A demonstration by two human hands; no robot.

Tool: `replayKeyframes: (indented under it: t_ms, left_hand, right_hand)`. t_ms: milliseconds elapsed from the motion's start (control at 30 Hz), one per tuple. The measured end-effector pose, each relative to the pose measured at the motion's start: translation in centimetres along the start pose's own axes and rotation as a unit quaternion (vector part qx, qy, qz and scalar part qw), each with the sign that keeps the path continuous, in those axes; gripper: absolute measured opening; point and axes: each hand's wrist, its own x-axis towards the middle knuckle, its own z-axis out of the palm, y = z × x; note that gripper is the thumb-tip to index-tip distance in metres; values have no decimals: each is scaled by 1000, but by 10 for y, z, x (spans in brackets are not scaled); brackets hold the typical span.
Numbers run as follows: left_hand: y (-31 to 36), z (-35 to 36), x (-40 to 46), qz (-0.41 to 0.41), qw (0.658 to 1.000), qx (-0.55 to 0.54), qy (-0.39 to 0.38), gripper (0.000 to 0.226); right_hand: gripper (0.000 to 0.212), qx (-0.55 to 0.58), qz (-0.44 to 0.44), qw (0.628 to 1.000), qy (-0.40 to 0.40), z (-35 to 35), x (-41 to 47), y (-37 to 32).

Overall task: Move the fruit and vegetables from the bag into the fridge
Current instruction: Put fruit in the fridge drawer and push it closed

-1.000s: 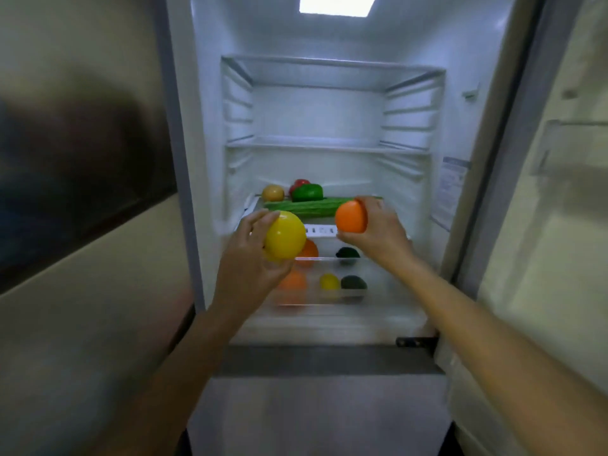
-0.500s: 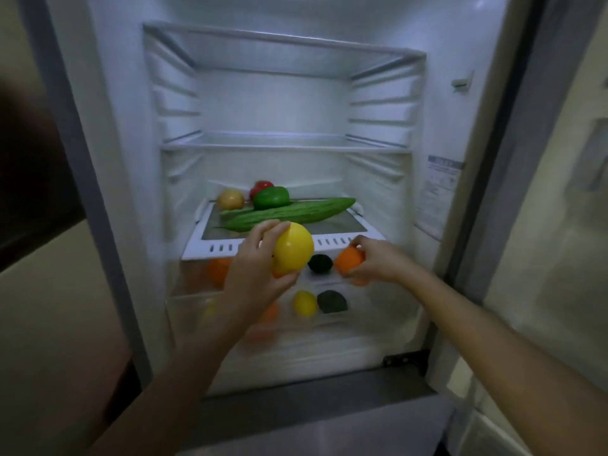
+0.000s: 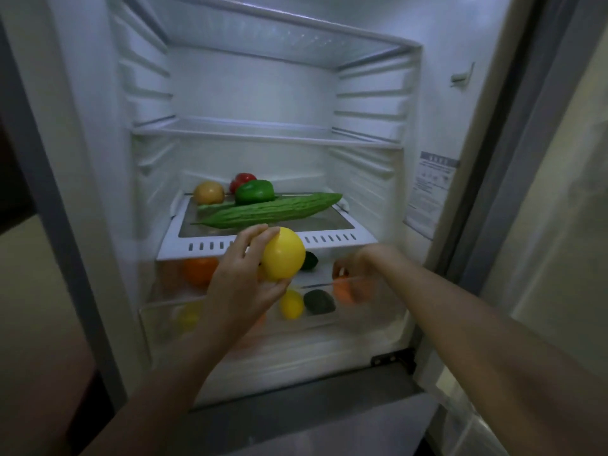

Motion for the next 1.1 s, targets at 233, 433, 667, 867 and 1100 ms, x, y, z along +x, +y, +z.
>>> replayKeyframes:
  t_ms: [233, 433, 667, 867, 1100]
  left_hand:
    - [-2, -3, 5, -16, 999, -6, -26, 77]
    - [-10, -3, 20, -17, 998, -20, -59, 79]
    - [-19, 21, 58, -12, 990, 2, -141, 78]
    - [-18, 52, 86, 44, 963, 6, -267, 77]
    - [1, 94, 104, 121, 933, 25, -339, 79]
  right_hand:
    - [16, 72, 75, 994, 13, 10, -7, 16]
    - [45, 97, 0, 993, 68, 7, -6, 9]
    - [45, 125, -89, 944, 292, 11, -46, 10]
    - [35, 142, -60, 896, 417, 26, -80, 21]
    - [37, 150, -54, 851, 501, 45, -113, 29]
